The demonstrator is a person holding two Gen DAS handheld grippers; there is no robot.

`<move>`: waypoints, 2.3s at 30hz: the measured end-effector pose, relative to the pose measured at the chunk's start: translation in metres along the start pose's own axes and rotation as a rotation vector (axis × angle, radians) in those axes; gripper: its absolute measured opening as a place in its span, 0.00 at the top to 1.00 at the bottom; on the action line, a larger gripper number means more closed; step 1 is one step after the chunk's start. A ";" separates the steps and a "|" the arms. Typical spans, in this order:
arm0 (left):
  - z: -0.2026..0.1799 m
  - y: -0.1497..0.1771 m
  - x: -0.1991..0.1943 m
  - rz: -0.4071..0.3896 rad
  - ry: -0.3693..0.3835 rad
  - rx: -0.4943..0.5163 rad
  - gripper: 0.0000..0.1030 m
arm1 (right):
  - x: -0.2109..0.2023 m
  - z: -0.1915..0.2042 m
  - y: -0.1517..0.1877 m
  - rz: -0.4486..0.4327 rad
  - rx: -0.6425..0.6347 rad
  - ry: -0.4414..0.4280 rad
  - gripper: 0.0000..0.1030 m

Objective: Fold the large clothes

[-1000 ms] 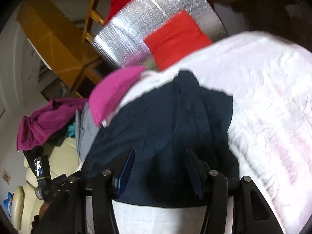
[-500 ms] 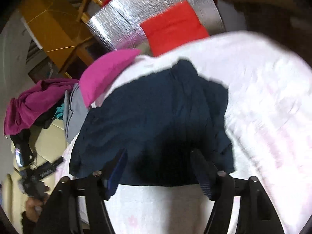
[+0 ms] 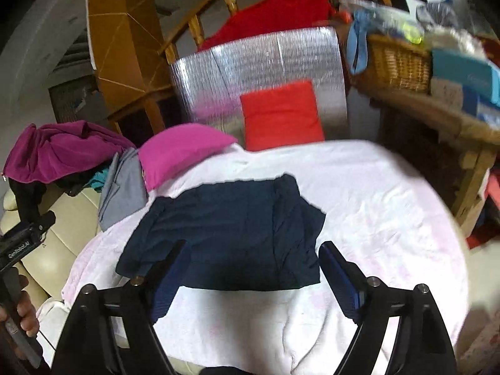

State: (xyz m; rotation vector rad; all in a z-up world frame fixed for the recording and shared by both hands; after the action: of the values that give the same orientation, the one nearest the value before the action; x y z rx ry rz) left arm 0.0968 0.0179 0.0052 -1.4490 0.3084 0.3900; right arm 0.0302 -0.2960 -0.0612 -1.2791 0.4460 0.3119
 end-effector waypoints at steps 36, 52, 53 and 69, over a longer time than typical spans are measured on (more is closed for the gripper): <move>-0.007 -0.011 -0.154 -0.176 -0.012 0.016 0.00 | -0.137 0.031 0.002 -0.181 -0.005 0.044 0.00; -0.001 -0.008 -0.155 -0.180 -0.006 0.003 0.00 | -0.127 0.050 0.011 -0.140 -0.025 0.051 0.00; 0.000 -0.008 -0.156 -0.181 -0.007 0.003 0.00 | -0.127 0.051 0.011 -0.139 -0.027 0.052 0.00; 0.000 -0.009 -0.157 -0.185 -0.003 -0.002 0.00 | -0.133 0.053 0.006 -0.156 -0.026 0.054 0.00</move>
State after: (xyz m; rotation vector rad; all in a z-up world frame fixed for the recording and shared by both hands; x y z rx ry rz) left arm -0.0400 0.0061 0.0815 -1.4653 0.1695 0.2420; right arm -0.0811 -0.2409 0.0100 -1.3422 0.3862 0.1524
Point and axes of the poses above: each gripper's, at about its wrist camera, not at the fingertips, and x roughly the way its jaws point, z to its left, y to its underside, the point moved 5 cm from there along x, roughly the way its jaws point
